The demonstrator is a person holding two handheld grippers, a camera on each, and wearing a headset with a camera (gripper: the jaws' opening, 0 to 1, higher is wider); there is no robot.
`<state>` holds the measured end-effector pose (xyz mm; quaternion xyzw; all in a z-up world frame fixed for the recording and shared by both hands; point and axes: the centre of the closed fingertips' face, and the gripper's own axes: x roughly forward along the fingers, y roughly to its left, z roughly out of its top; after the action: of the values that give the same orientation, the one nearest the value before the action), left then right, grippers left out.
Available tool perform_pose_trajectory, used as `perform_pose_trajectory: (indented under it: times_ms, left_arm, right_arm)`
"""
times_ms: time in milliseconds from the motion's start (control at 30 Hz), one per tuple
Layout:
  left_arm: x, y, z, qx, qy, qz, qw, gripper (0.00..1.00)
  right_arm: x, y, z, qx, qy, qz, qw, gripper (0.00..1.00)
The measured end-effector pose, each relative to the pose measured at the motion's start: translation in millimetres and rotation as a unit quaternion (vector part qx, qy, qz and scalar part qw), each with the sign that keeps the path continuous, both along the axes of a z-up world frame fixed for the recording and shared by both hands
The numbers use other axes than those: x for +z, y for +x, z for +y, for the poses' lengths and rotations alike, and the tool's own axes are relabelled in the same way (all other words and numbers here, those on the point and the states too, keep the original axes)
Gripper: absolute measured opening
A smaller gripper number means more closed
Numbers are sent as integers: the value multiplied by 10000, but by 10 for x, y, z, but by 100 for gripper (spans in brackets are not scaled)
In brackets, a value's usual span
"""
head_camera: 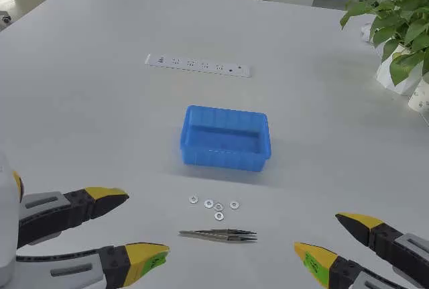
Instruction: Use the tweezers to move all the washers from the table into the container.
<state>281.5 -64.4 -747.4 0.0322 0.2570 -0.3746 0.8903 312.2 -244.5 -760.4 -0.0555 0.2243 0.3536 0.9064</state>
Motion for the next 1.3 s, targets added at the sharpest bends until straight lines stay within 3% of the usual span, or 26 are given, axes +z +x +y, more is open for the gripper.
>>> perform_pose_trajectory:
  times_ms: [633, 1300]
  left_arm:
    - [-25, -16, 14, -42, 62, 25, 10000, 53]
    - [-179, -35, 3, -69, 146, 145, 9998, 52]
  right_arm:
    - [9, -1, -6, -23, -21, -19, 10000, 45]
    - [-31, -5, 5, 70, -150, 15, 9999, 45]
